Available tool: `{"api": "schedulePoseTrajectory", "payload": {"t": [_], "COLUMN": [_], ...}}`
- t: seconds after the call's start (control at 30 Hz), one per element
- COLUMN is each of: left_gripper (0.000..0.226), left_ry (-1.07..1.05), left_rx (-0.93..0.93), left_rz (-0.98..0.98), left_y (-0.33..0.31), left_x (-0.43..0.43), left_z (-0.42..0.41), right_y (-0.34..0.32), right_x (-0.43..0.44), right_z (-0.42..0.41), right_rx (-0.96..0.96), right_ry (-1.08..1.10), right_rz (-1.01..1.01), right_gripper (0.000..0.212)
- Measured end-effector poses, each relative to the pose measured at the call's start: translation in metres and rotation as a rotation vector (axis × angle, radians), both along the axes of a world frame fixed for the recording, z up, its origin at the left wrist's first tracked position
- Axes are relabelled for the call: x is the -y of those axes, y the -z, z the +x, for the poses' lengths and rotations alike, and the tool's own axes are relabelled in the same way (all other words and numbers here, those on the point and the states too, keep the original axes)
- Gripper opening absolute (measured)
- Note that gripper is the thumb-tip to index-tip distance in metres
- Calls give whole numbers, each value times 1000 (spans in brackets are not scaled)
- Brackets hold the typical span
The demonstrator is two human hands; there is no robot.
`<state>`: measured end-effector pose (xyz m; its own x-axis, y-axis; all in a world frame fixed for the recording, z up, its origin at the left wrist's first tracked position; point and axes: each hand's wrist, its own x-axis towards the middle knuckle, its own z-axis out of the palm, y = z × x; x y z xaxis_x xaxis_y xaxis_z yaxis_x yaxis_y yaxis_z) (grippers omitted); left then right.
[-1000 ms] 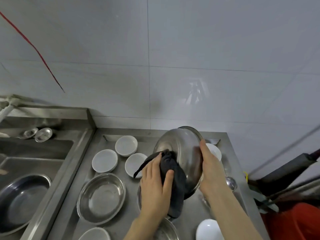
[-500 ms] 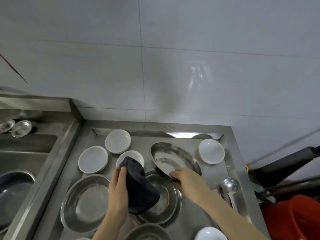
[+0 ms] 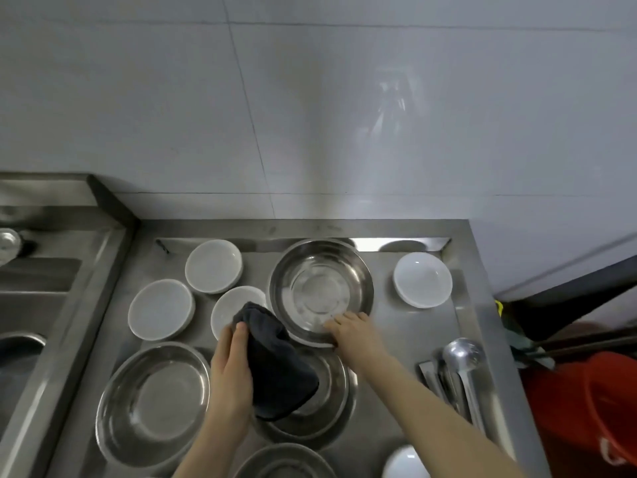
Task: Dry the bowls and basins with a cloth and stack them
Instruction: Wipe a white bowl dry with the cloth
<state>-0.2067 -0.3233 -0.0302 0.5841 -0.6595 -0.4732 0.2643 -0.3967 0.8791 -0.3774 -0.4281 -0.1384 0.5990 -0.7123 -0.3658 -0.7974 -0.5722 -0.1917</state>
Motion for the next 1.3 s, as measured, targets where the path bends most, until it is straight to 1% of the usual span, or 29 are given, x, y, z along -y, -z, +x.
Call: {"api": "schedulePoseTrajectory", "payload": {"t": [0.07,0.13,0.2,0.27,0.43,0.5,0.63,0.8,0.93,0.97,1.07,1.1,1.17,1.23,1.27,1.3], "left_gripper": [26,25,24,24,20,23,20,21,20,19,15,14,13,14,13,12], "left_ry": [18,34,67,106,207,244,258,216,216,219,231,238,258,289,310,327], "left_rx": [17,34,45,55,66,83,82,89,128,148,221,250,313,378,419,464], "left_rz": [3,9,26,18,42,41,44,67,88,101,109,102,77,48,27,5], "left_y": [-1,-4,-8,-11,-8,-6,-2,5,8,8,5,2,-5,-14,-19,-24], "left_x": [0,0,1,3,13,18,32,43,47,48,45,43,38,32,29,25], "left_z": [-6,-15,-26,-37,-71,-83,-104,-118,-124,-125,-126,-127,-130,-131,-132,-133], "right_y": [-2,-12,-24,-35,-45,-44,-28,-3,20,17,-13,-23,-44,-63,-74,-84], "right_x": [2,0,-3,-3,21,33,55,79,94,94,83,76,55,31,19,8], "right_z": [-5,-17,-39,-66,-139,-155,-169,-165,-167,-166,-161,-161,-160,-160,-159,-158], "right_rx": [27,99,229,303,390,377,349,388,496,515,539,550,572,624,670,711], "right_ry": [22,97,242,402,862,953,1036,1102,1183,1194,1144,1120,1070,1042,1045,1046], "right_rz": [38,56,19,-20,6,42,164,306,330,317,241,215,176,161,179,203], "right_gripper": [50,53,47,43,42,41,31,47,48,46,23,19,22,35,39,38]}}
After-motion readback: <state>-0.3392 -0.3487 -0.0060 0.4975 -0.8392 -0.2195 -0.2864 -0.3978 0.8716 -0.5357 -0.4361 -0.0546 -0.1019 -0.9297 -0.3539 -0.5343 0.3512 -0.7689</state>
